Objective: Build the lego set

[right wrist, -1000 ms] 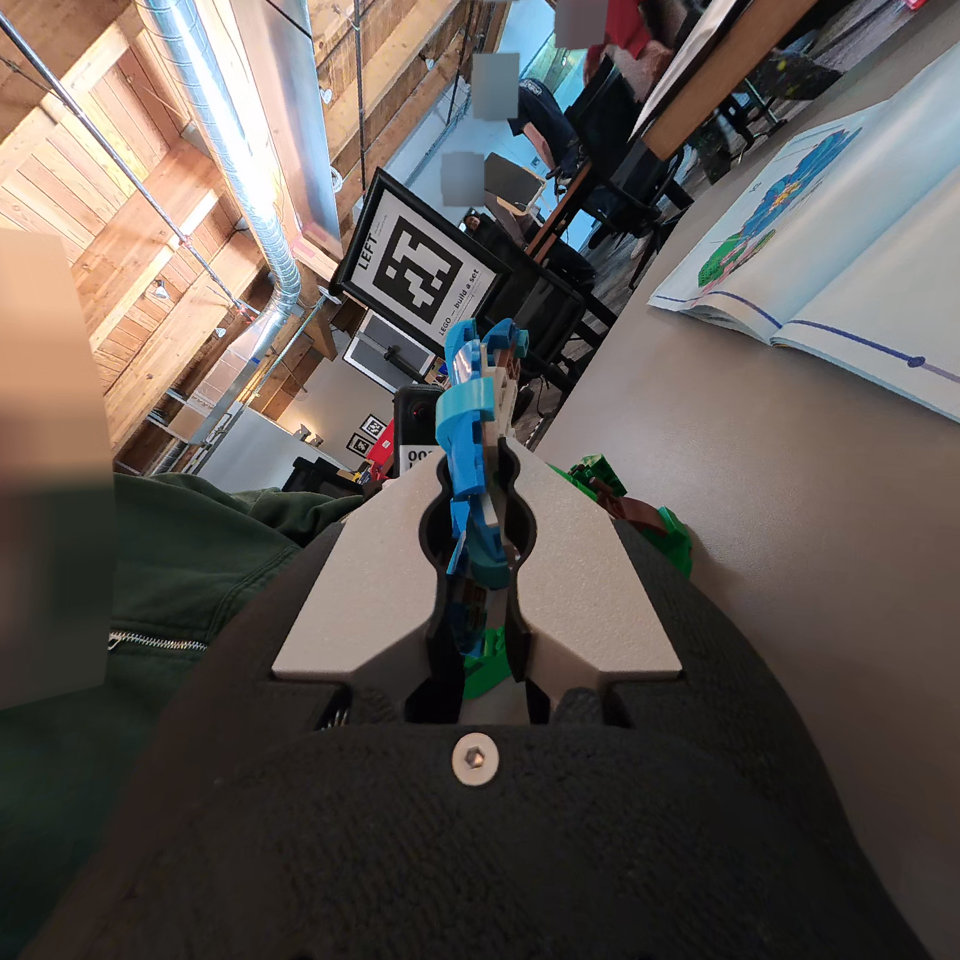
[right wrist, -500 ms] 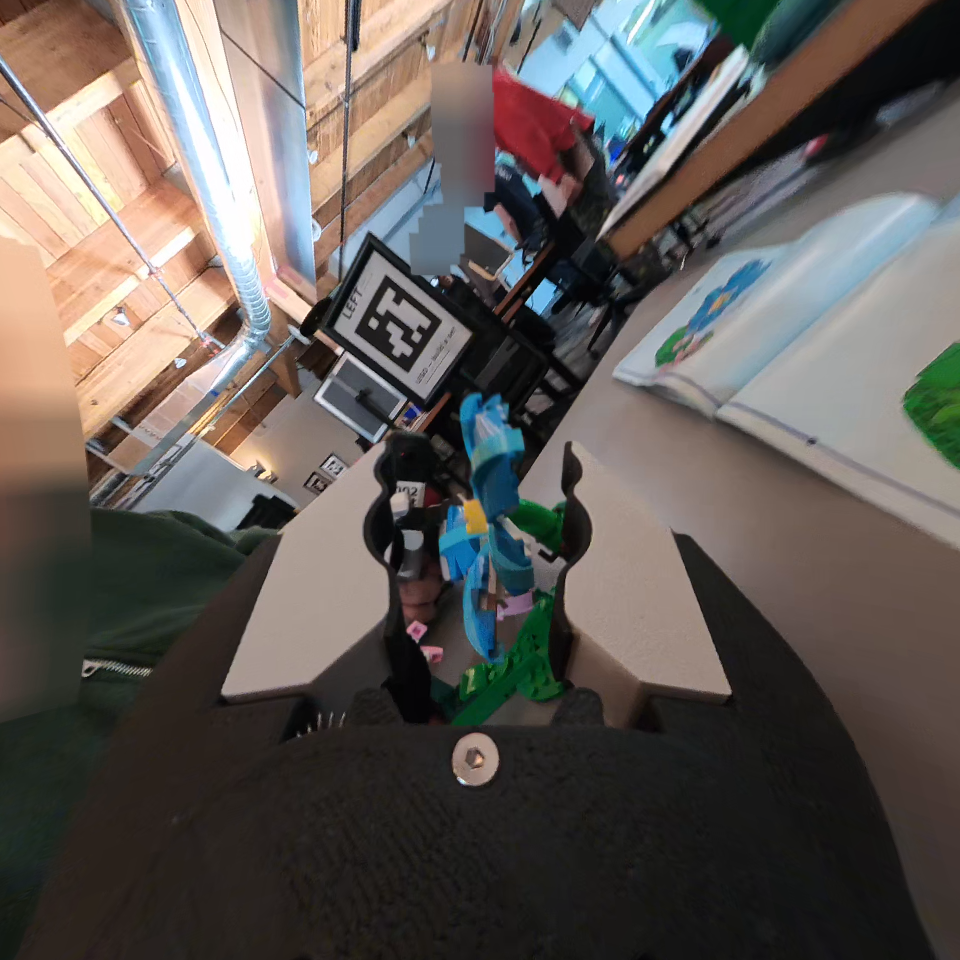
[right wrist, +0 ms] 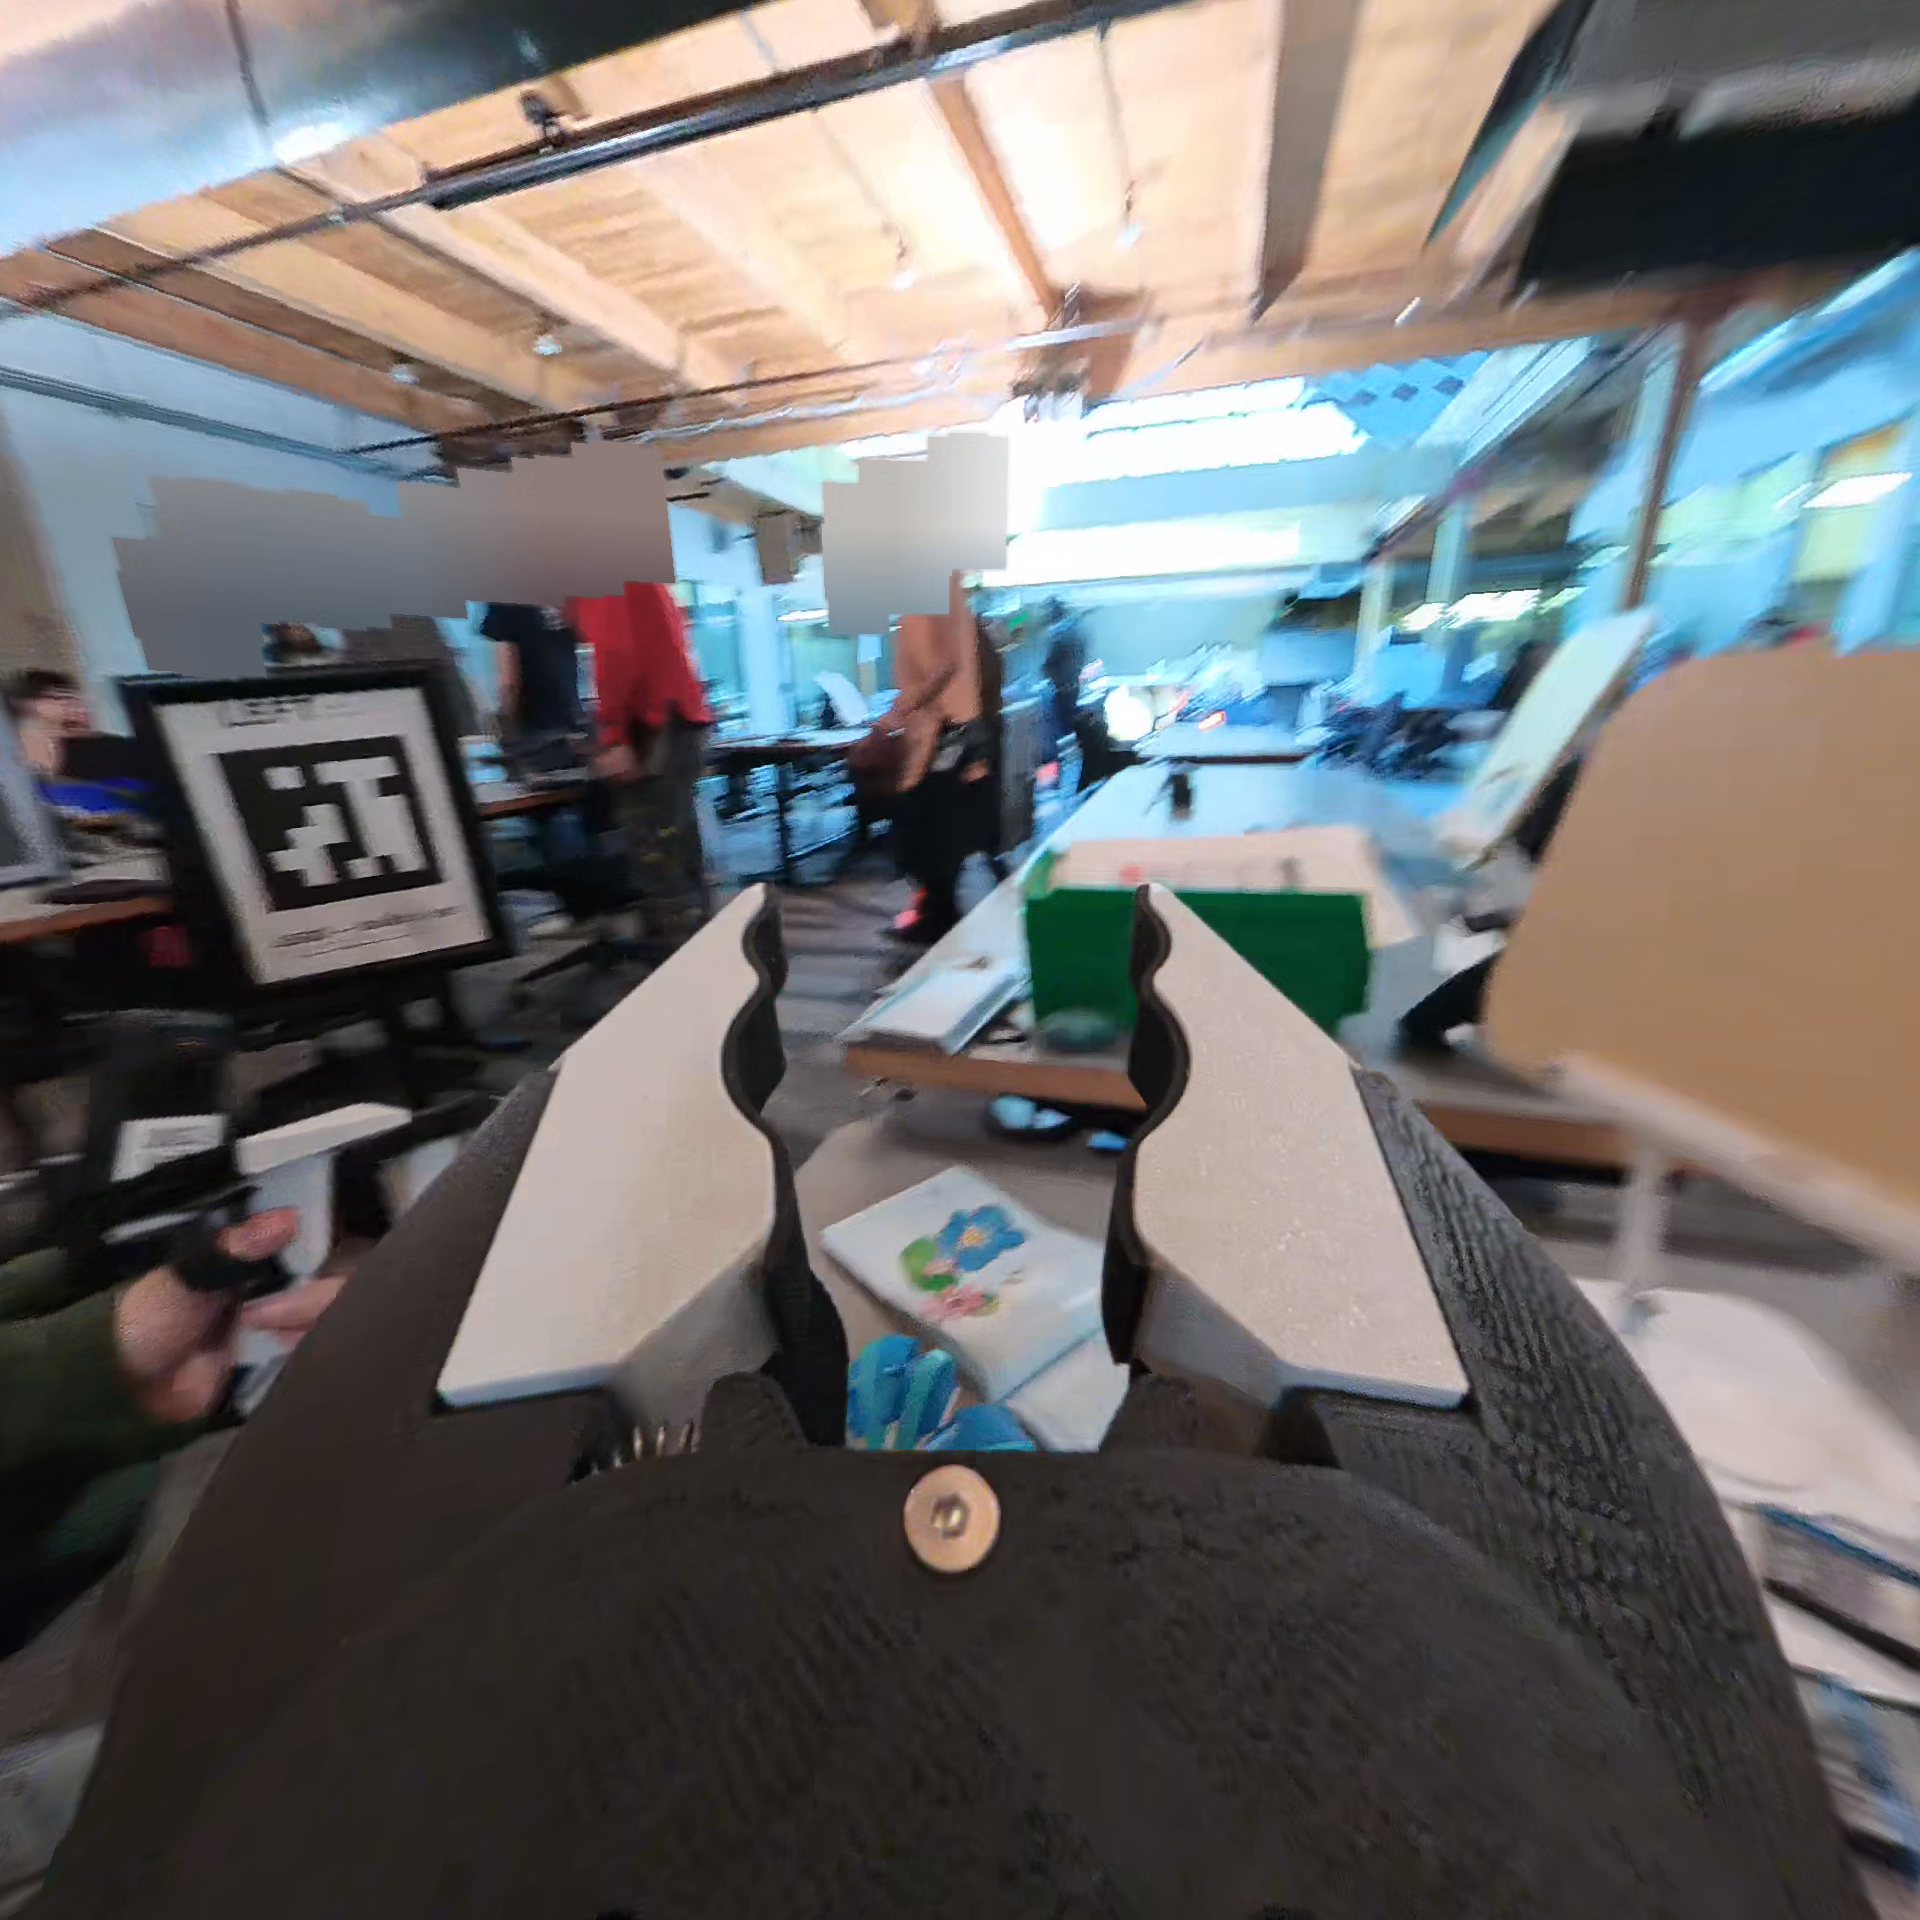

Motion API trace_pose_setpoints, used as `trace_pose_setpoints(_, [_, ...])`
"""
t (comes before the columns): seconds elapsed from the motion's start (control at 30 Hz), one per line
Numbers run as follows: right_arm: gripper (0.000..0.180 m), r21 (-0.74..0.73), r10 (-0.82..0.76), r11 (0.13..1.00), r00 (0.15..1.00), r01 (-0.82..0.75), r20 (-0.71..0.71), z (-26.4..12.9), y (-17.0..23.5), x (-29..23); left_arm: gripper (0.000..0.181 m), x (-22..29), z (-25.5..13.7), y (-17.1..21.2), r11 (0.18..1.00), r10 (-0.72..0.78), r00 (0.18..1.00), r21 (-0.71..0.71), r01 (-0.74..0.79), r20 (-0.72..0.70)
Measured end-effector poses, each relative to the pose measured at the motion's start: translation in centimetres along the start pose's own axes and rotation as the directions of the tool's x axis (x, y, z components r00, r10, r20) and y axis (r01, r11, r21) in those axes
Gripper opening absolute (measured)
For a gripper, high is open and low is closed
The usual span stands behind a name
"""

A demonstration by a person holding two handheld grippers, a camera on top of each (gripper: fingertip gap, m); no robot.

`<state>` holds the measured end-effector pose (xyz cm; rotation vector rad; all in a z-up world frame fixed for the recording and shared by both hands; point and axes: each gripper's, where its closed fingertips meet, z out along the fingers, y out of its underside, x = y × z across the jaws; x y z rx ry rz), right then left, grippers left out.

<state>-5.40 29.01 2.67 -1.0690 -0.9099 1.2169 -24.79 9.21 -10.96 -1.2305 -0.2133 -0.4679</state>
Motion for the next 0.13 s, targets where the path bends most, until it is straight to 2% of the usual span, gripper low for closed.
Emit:
trace_pose_setpoints(0.07, [0.066, 0.031, -0.109, 0.993, 0.986, 0.114, -0.123, -2.8, -2.0, -1.3, 0.068, -1.2, -2.1, -1.4, 0.990, 0.144, 0.989, -0.008, -0.144, 0.042])
trace_pose_setpoints(0.13, [0.065, 0.027, -0.186, 0.979, 0.949, 0.200, -0.253, -6.3, -2.3, -2.7, 0.070, -2.5, -4.4, -2.1, 0.966, 0.257, 0.963, -0.019, -0.256, 0.078])
